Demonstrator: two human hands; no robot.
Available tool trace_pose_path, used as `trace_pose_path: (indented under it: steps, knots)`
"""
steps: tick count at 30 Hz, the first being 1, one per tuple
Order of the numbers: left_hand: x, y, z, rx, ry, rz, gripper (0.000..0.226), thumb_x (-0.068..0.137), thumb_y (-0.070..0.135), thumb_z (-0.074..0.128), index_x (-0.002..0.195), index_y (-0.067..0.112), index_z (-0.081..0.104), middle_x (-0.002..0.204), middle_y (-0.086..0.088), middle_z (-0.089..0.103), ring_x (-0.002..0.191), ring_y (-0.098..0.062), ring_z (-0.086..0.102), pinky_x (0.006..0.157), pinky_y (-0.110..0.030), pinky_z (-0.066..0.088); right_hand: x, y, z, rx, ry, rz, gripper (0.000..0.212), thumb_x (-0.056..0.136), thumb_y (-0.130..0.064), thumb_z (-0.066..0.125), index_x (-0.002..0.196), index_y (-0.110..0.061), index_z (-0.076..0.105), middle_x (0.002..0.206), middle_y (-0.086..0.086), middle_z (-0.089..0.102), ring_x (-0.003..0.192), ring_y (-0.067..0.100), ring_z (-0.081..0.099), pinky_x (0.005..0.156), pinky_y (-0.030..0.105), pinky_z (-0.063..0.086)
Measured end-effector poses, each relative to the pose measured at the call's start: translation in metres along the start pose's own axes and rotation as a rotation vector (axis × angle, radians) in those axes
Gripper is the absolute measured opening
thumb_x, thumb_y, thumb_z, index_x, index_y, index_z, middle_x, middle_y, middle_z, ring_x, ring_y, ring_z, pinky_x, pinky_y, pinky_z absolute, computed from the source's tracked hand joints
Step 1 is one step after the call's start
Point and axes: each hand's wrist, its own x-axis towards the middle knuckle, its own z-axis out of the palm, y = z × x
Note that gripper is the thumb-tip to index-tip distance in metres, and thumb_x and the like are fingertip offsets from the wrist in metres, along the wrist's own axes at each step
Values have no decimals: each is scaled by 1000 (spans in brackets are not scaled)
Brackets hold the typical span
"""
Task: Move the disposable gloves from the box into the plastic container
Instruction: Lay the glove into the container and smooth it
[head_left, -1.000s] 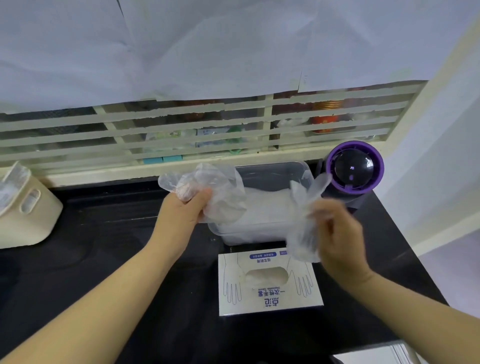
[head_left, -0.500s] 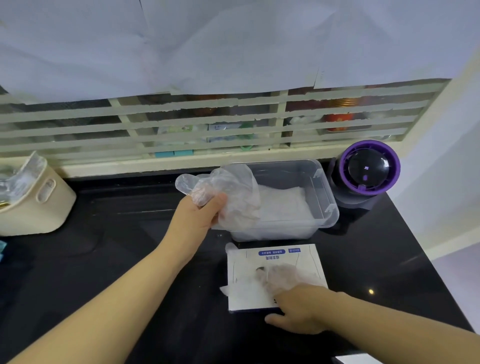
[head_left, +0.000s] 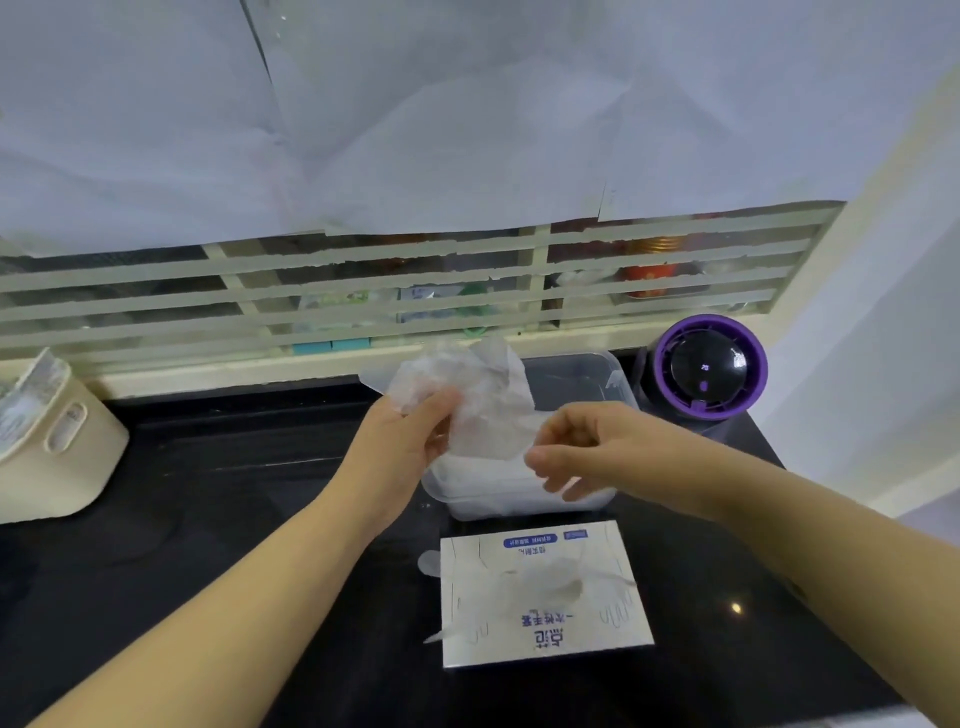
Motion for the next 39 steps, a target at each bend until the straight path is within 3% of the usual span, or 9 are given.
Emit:
trace_pose_path:
  steps: [4,9,11,18,22,26,30,35,39]
  knots:
    - [6,16,18,-155,-85,-1,28,97,14,50,121,4,59,119,-20,65,109,-34,62,100,-43,49,18,5,14,481,10,36,77,62,-49,69,130,-26,44,125,-3,56,113,17,58,97,37,51]
    - [15,29,20,-43,-92,62,29,101,25,44,119,12,63,115,-11,70,108,-25,65,99,-42,48,34,3,6,865,223,-64,17,87,-21,62,104,-15,65,105,6,71,100,21,66,88,35,54]
    - [21,34,16,42,-42,109,27,101,30,45,114,18,66,109,-6,70,95,-16,66,92,-36,50,38,5,-5,921,252,-96,14,89,-13,59,101,-11,66,99,6,72,93,19,67,82,30,56]
    - [39,60,4,-140,-83,47,29,104,22,41,121,16,63,113,-4,67,85,-13,64,86,-29,54,39,5,-47,875,-81,-222,58,79,-20,63,134,-5,52,134,17,55,123,33,53,102,46,46]
    - [38,72,1,-309,-184,40,36,97,21,48,128,6,58,122,-12,66,107,-28,65,98,-40,52,38,14,-57,1015,-265,-126,67,70,-37,81,130,-15,60,135,17,55,122,35,55,98,55,45]
    - [36,77,0,-435,-256,-2,36,95,25,46,121,6,61,121,-17,66,110,-30,64,97,-43,52,38,24,-41,1122,-325,204,100,52,-71,77,130,-13,52,131,27,55,119,41,55,97,60,44]
    - [39,75,-4,-562,-318,-13,38,92,22,40,103,7,72,108,-14,70,97,-26,69,82,-38,58,38,18,-27,1305,-255,90,90,65,-63,75,131,-4,57,139,18,50,108,32,60,94,49,51]
    - [35,78,-3,-592,-434,63,12,73,26,76,75,14,75,105,-13,68,111,-32,60,91,-44,55,36,1,-35,1070,231,-199,75,71,-17,71,139,-24,42,111,14,67,92,27,70,77,36,59]
    - [36,76,-7,-647,-408,67,25,53,22,89,68,14,70,96,-11,67,98,-26,65,98,-45,51,25,-3,-40,549,412,-387,56,72,-24,67,124,-31,47,102,7,73,92,24,70,78,33,58]
